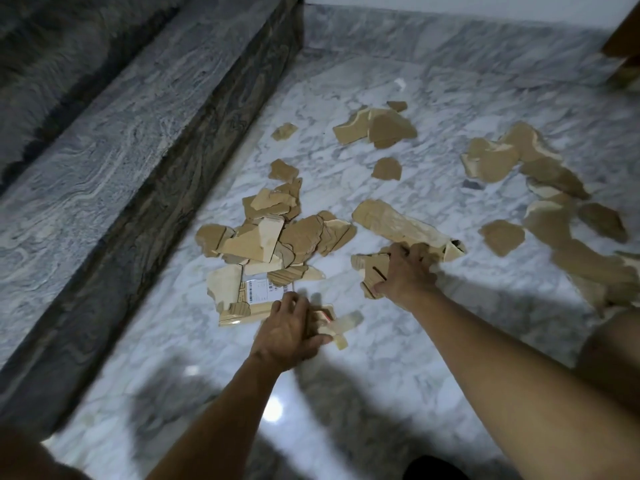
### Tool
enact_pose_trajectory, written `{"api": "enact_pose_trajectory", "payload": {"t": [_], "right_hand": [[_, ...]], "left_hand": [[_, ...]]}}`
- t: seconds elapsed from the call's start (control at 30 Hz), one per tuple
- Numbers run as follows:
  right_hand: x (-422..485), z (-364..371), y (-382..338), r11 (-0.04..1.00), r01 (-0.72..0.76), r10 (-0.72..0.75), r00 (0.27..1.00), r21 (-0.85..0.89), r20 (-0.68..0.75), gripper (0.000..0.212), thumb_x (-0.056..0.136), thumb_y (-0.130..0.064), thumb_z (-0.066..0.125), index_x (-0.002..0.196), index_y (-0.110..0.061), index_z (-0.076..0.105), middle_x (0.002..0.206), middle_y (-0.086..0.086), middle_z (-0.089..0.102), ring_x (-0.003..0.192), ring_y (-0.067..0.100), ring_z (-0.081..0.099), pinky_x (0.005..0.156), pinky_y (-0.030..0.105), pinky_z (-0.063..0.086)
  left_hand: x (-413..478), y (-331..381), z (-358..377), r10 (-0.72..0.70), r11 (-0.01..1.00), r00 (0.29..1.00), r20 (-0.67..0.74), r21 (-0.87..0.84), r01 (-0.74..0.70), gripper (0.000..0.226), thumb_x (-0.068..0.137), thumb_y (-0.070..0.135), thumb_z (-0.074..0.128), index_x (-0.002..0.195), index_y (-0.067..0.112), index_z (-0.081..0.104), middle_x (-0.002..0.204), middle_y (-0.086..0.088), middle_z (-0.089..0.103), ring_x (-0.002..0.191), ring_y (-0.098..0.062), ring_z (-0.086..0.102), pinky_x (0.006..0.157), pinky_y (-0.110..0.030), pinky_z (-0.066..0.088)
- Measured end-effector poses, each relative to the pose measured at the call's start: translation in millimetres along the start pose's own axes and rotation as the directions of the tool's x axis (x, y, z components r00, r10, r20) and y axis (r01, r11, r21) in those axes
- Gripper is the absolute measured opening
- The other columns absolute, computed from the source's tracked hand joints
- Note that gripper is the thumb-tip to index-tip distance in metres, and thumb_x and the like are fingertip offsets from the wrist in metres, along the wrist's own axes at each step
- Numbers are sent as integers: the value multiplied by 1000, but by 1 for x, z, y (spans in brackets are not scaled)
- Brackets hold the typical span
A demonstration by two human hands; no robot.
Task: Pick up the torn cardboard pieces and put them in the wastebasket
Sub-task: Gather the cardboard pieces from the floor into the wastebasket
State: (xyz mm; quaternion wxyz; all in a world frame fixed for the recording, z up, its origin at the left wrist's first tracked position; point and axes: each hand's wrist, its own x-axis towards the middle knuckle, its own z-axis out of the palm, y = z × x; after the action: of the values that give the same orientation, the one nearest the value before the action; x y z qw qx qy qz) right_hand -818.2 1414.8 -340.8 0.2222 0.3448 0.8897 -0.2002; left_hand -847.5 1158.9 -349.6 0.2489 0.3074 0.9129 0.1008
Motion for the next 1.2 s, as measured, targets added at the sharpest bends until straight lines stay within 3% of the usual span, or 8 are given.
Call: {"api": "enact_pose_trajectory", "payload": {"t": [0.07, 0.17, 0.27, 0.5, 0.7, 0.87, 1.03, 1.2], "right_hand": [[2, 0, 2, 1000, 3, -3, 1000, -8, 2, 95, 68, -41, 86, 138, -22, 24, 152, 16, 16, 144, 40, 16, 103, 55, 40], [2, -1, 2, 1000, -16, 16, 999, -9, 30, 103, 68, -45, 85, 143, -19, 20, 152, 16, 18, 144, 39, 15, 107, 54, 35], [-1, 0, 0, 1000, -13, 13, 999, -21, 29, 101, 72, -45, 84, 143, -13, 20, 151, 19, 16, 143, 38, 15, 106, 52, 36], [-12, 6, -9, 966, 222, -234, 968, -130, -90, 46, 78, -29, 77, 116, -22, 54, 116, 4, 66, 110, 30, 63, 82, 37, 49], [-16, -1, -27, 929, 302, -312, 950, -216, -16, 45, 87, -47, 65, 127, -30, 58, 124, 4, 65, 117, 29, 60, 94, 39, 45], [-18, -9, -39, 873, 402, -459, 869, -277, -184, 32, 89, -38, 65, 118, -26, 59, 110, 3, 68, 106, 31, 65, 84, 38, 48], [-26, 16, -26, 892, 322, -376, 918, -317, -126, 39, 88, -21, 65, 124, -28, 51, 120, 1, 65, 113, 30, 62, 89, 40, 48], [-15, 7, -31, 893, 325, -364, 928, -310, -76, 28, 95, -40, 55, 121, -29, 52, 121, 1, 66, 113, 28, 62, 89, 42, 44]], "left_hand": [[0, -4, -8, 24, 997, 1000, -7, -74, -24, 97, 63, 80, 63, 138, 26, 32, 137, -3, 32, 120, -25, 41, 94, -44, 51], [1, -20, -21, 113, 991, 990, 87, 67, -119, 118, 52, 77, 70, 149, 34, 17, 151, 2, 24, 129, -24, 38, 101, -45, 45], [1, -25, -23, 176, 963, 971, 163, 177, -204, 115, 61, 62, 75, 152, 42, 7, 158, 8, 20, 133, -22, 33, 105, -44, 40], [14, -13, -13, 152, 954, 976, 158, 234, -186, 93, 71, 50, 76, 147, 32, 27, 148, -1, 41, 131, -26, 39, 104, -42, 36], [13, -7, -11, 202, 969, 972, 124, 119, -216, 96, 68, 38, 82, 148, 23, 31, 150, -1, 36, 127, -26, 42, 105, -41, 41], [9, 3, -12, 158, 984, 979, 127, 66, -167, 84, 70, 29, 82, 139, 22, 35, 130, -7, 54, 113, -29, 57, 93, -39, 49], [9, 14, -19, 164, 983, 972, 167, 49, -174, 58, 79, 30, 73, 130, 21, 47, 122, -10, 60, 111, -30, 59, 89, -34, 46], [12, 13, -16, 175, 977, 963, 203, 82, -195, 66, 73, 32, 79, 131, 16, 51, 128, -13, 43, 109, -32, 57, 93, -38, 50]]}}
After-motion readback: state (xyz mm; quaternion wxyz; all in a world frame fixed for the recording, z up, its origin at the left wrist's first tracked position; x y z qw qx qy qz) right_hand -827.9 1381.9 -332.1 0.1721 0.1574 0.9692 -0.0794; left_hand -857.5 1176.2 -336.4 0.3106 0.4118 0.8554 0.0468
